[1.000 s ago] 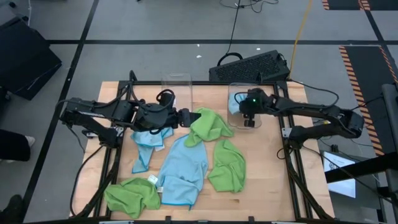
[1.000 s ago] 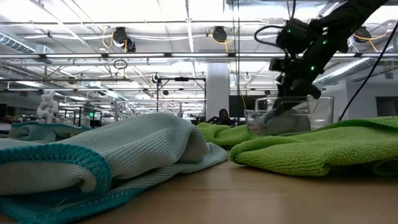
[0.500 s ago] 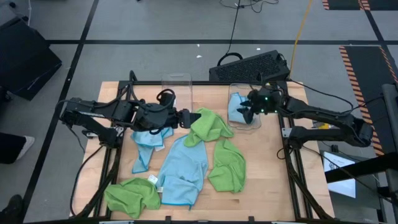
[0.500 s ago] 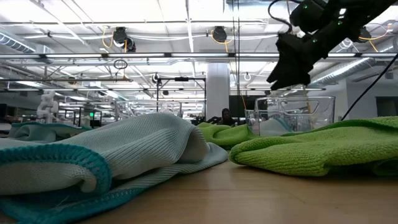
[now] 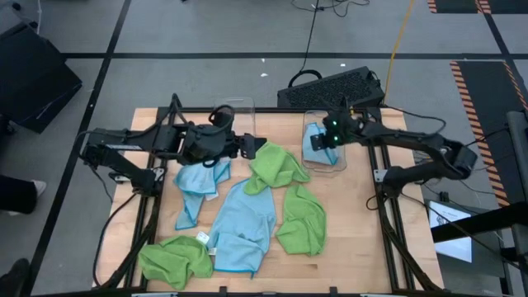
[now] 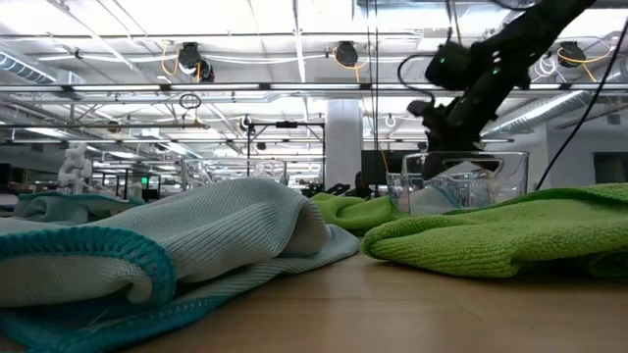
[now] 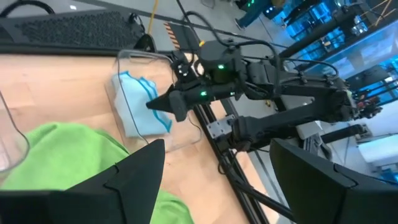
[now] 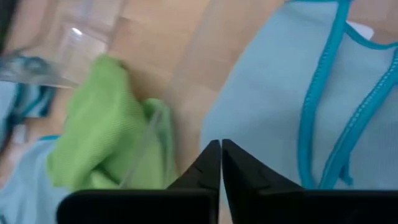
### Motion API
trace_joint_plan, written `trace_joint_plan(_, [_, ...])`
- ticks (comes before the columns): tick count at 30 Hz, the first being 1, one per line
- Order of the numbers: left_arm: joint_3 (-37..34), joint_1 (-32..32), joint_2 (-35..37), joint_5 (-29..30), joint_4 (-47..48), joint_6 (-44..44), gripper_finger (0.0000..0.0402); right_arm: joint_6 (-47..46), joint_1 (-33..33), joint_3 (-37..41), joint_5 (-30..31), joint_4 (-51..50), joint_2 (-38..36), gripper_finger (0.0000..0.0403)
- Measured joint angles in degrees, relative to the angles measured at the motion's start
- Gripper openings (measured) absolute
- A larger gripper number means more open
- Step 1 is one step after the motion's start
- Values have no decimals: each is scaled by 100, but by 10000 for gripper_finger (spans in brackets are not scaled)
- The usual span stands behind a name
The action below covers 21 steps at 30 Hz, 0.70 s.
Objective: Fold microfiber towels
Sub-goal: Put the right blue microfiber towel into the right transparent bin
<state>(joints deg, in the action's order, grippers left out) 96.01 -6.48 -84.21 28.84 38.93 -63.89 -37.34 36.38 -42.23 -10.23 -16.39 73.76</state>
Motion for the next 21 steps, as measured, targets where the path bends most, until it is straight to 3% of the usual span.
trace_joint_plan(8, [0,13,-2,-33,36,283,292,745,350,-810,-19,-559,1288,2])
trace_joint_plan(13, [2,13,-1,-35,43,408,292,1077,436,-1089,305,-1194,1988,1])
trace_joint_plan(17, [2,13,0,-39,52,544,292,1107,464,-1129,269,-1317,2248,1])
trace_joint_plan(21, [2,13,-2,-46,85,580,292,1110,461,-1088,326,-1357,2002,1])
